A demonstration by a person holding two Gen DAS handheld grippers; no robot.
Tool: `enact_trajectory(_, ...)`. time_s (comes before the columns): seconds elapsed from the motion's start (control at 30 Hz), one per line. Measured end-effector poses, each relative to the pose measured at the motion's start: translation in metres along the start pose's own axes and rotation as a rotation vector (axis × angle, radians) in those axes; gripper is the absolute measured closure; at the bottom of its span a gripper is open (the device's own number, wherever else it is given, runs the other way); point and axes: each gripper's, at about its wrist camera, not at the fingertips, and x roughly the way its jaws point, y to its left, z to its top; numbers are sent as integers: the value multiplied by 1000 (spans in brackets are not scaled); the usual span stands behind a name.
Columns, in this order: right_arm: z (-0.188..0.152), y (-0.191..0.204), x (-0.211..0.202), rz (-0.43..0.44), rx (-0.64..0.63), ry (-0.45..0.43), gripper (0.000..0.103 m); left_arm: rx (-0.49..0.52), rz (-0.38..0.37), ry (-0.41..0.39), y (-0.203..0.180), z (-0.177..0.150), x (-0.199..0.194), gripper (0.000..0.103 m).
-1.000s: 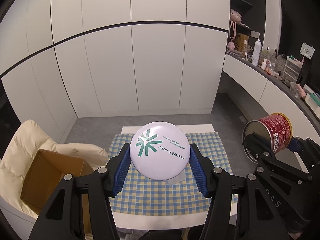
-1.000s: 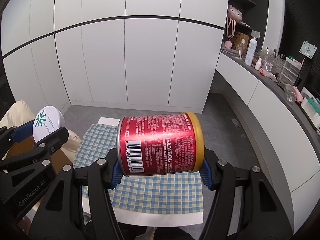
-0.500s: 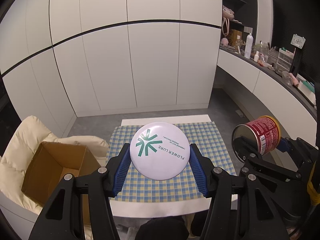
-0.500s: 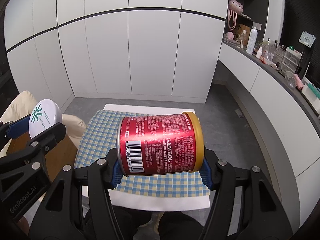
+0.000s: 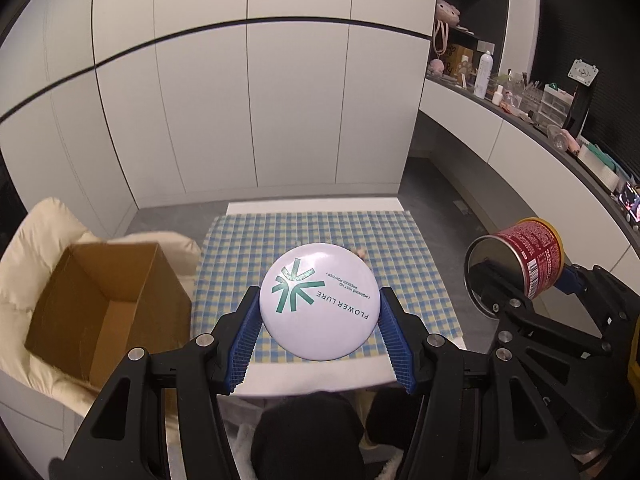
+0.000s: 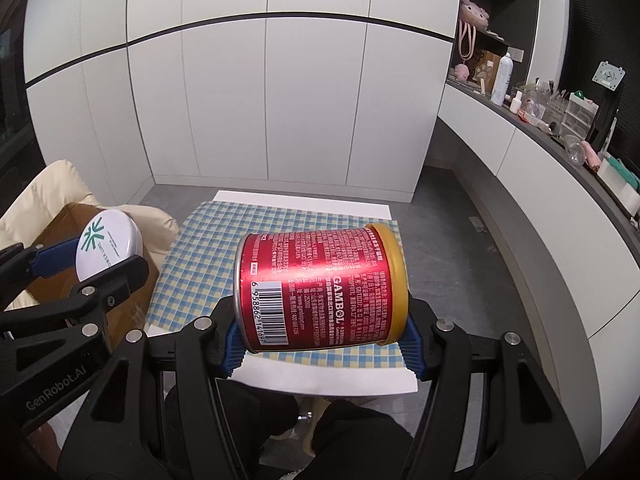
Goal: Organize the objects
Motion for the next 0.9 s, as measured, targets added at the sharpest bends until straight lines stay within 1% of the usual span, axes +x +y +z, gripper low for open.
enact_trajectory(0.2, -23, 0, -8, 32, 16, 11, 39, -16, 0, 9, 9, -30, -6, 45)
enact_trajectory(0.33, -40, -3, -15, 60, 40, 17, 39, -13, 37, 6, 16, -51, -9, 45)
enact_trajectory(0.47, -58, -5, -20, 74, 47, 37, 39, -39, 52, 33, 24, -72, -9, 45)
enact_trajectory(0.73, -82, -11, -33, 73, 38, 55, 39, -33, 63, 45, 25, -97, -14, 45)
enact_trajectory(0.8, -86, -11, -38, 73, 34, 54, 39, -35, 56, 57, 24, -100, -13, 45)
enact_trajectory(0.9, -87, -10, -40, 66, 30, 49, 39, -30, 61, 52, 25, -100, -15, 45)
